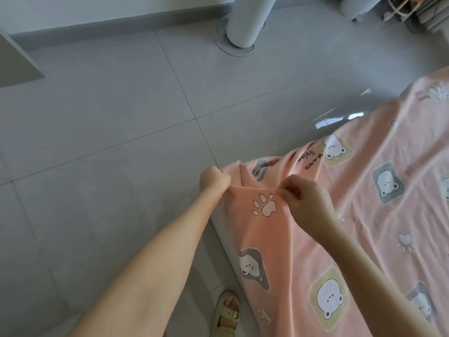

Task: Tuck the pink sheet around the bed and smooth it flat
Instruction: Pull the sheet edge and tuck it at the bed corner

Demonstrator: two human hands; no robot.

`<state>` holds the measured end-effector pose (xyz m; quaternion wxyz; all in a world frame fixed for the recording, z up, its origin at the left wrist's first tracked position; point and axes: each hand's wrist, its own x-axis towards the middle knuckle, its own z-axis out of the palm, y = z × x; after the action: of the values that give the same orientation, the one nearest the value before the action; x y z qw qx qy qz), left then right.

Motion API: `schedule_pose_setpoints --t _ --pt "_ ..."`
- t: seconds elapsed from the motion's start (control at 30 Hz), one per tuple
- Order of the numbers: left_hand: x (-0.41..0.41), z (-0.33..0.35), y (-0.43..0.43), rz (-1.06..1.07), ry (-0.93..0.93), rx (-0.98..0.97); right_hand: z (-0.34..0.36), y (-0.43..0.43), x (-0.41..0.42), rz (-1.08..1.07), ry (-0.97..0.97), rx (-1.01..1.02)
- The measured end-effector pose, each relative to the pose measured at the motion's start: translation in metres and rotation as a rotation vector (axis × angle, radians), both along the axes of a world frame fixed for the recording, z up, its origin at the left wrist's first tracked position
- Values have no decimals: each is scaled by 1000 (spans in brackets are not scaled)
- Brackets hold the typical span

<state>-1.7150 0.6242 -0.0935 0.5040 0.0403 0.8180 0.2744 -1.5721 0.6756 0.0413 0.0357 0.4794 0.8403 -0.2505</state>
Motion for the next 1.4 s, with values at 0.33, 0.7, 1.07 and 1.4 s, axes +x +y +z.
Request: schedule_pose_setpoints --t 0.33,0.7,1.07,1.4 --pt "-68 84 -82 306 359 373 -5 -7 -27 -117 226 5" --pt "-63 114 -77 174 583 456 -34 -3 -33 -132 184 -2" --pt "-112 13 -55 -423 332 -63 -45 19 -34 -174 -175 101" --pt "-76 5 20 -533 200 104 -87 96 -23 -414 -535 78"
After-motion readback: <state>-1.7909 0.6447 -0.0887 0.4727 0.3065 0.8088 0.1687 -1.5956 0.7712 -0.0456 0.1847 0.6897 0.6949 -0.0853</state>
